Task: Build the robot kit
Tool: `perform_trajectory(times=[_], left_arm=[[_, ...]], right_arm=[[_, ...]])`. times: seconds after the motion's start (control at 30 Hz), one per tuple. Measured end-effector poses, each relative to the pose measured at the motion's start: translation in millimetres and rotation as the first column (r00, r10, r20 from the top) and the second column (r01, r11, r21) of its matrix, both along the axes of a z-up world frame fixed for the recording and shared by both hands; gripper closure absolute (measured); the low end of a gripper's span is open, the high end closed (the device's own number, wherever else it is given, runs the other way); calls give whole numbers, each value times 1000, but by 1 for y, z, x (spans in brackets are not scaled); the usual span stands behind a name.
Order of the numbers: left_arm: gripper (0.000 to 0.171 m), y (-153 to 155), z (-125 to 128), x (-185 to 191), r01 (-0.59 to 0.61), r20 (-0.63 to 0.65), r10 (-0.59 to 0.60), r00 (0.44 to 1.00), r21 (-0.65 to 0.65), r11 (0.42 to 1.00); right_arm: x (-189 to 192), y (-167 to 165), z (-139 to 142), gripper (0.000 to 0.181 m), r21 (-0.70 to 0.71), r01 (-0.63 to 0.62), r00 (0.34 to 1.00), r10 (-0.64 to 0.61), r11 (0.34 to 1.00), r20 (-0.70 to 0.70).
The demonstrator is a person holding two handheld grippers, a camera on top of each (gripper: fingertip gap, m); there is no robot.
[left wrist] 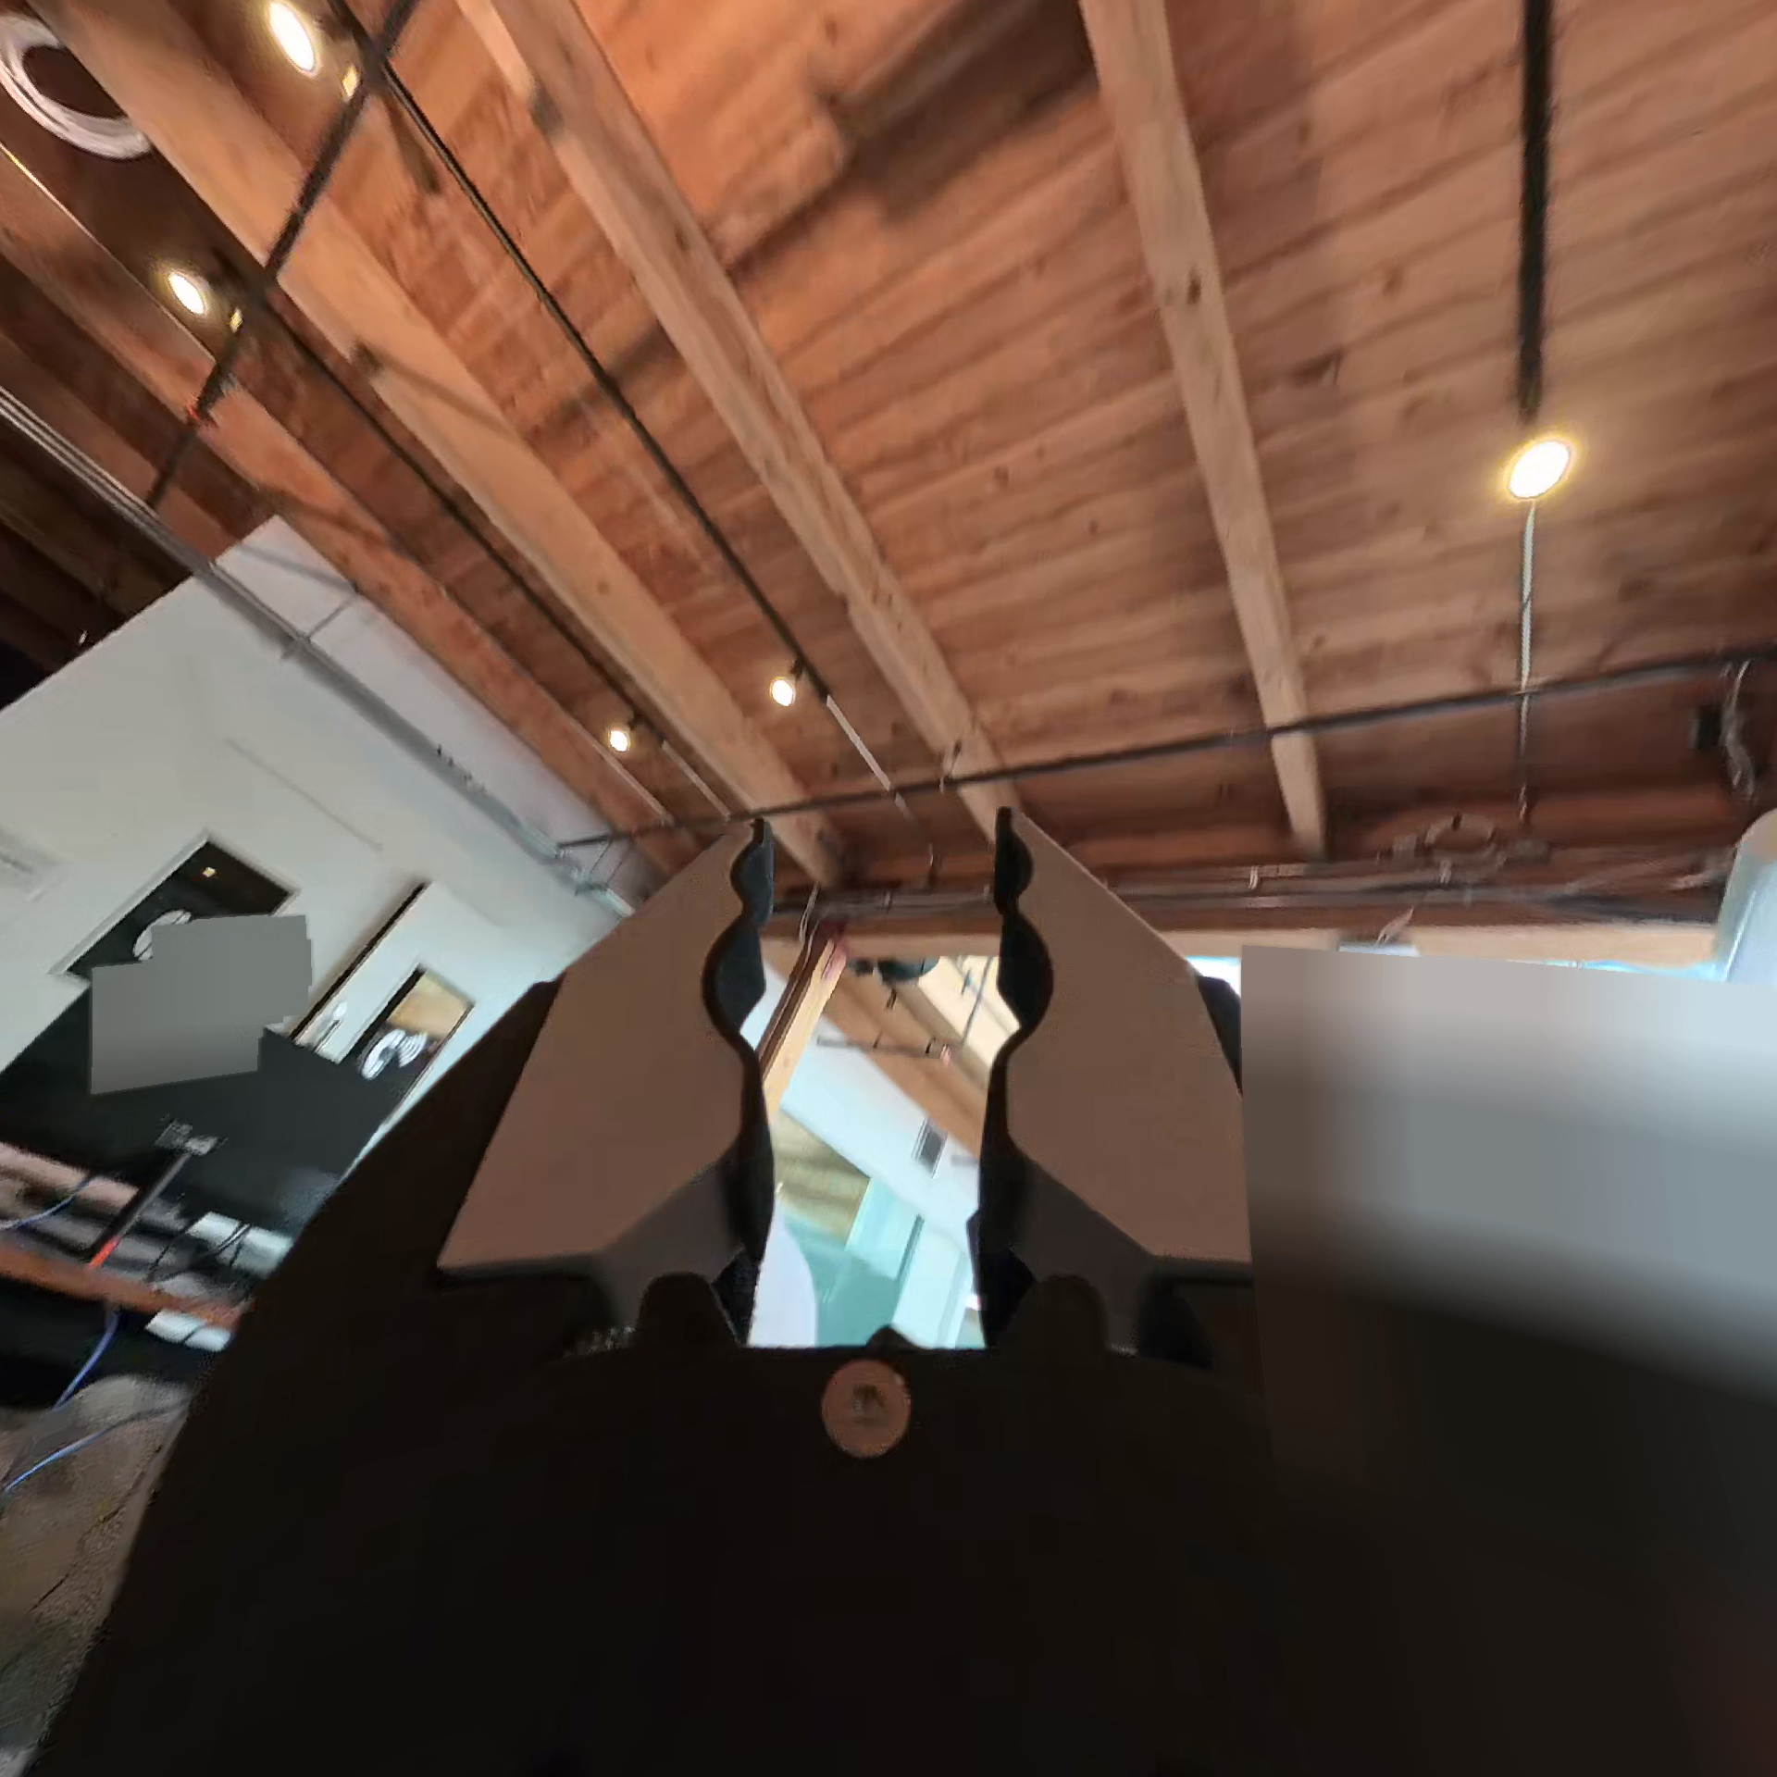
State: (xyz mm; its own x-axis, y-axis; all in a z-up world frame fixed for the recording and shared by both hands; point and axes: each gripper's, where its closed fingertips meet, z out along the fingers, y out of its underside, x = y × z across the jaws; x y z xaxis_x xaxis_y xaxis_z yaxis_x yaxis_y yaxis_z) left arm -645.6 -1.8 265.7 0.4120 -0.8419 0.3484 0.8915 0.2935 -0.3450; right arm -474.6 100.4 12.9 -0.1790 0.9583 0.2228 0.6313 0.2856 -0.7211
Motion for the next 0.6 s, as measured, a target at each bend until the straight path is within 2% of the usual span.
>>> perform_trajectory(times=[0.13,0.2,0.27,0.33,0.37,0.43,0.5,0.6], left_arm=[[141,-21,-13,-55,-19,249,-7,968,103,994],[140,-26,-16,-67,-40,269,11,963,103,994],[140,-31,-16,-71,-54,265,24,964,106,993],[140,-34,-16,-73,-68,269,36,962,108,992],[140,-35,-17,-75,-69,272,36,962,111,991],[140,-37,-18,-79,-63,284,27,958,118,991],[141,-39,-19,-84,-59,299,19,954,127,990],[142,-43,-20,-86,-71,303,27,953,133,989]], right_arm=[[-71,15,-66,175,-37,-56,959,64,998,275],[-90,19,-94,175,-50,-73,920,87,996,382],[-100,32,-118,175,2,-85,873,74,996,483],[-110,38,-131,158,36,-84,848,53,996,528],[-118,31,-132,155,26,-101,857,74,995,510],[-127,-5,-130,158,-61,-218,857,221,974,465],[-121,-38,-140,172,-123,-348,792,362,929,492],[-117,-52,-167,172,-121,-404,707,393,907,587]])
